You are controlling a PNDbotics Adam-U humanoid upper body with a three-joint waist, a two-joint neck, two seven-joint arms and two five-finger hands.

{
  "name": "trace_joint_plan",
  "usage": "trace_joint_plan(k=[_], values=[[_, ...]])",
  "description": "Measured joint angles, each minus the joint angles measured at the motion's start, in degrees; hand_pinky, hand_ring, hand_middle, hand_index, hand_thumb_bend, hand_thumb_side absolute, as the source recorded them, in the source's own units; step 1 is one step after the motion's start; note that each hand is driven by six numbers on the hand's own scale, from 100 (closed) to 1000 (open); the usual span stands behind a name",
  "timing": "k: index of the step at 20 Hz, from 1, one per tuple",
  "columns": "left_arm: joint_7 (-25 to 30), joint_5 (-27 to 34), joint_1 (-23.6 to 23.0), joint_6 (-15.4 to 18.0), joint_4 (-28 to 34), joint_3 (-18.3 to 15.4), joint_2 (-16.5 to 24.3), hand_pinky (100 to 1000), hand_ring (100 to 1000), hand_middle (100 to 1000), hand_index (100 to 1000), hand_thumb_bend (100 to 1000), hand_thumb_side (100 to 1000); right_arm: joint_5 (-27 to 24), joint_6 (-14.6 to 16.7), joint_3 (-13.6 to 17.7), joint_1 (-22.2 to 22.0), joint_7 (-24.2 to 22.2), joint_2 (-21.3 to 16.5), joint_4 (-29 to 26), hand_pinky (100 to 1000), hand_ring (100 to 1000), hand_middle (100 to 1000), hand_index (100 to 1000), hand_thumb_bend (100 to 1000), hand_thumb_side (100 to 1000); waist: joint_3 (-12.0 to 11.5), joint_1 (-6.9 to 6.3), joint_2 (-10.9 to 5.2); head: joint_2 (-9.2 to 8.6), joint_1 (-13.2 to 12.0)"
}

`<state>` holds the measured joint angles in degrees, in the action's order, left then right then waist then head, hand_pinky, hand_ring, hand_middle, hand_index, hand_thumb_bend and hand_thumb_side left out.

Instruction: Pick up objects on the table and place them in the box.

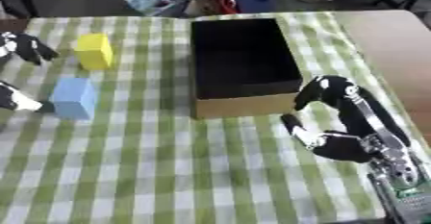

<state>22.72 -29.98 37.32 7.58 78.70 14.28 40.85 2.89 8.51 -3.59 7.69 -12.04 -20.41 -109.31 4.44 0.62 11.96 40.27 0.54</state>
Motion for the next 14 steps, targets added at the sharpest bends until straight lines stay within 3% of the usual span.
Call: trace_joint_plan(k=[14], values=[[2.2, -1.92, 1.07, 2.29, -4.17, 1.66, -2.59, 706, 640, 616, 742, 711, 196, -0.03, 0.02, -0.13, -0.11, -0.09, 0.0, 0.16, 671, 539, 512, 572, 344, 100, 0.17, 0.01, 0.01, 0.28, -0.33]])
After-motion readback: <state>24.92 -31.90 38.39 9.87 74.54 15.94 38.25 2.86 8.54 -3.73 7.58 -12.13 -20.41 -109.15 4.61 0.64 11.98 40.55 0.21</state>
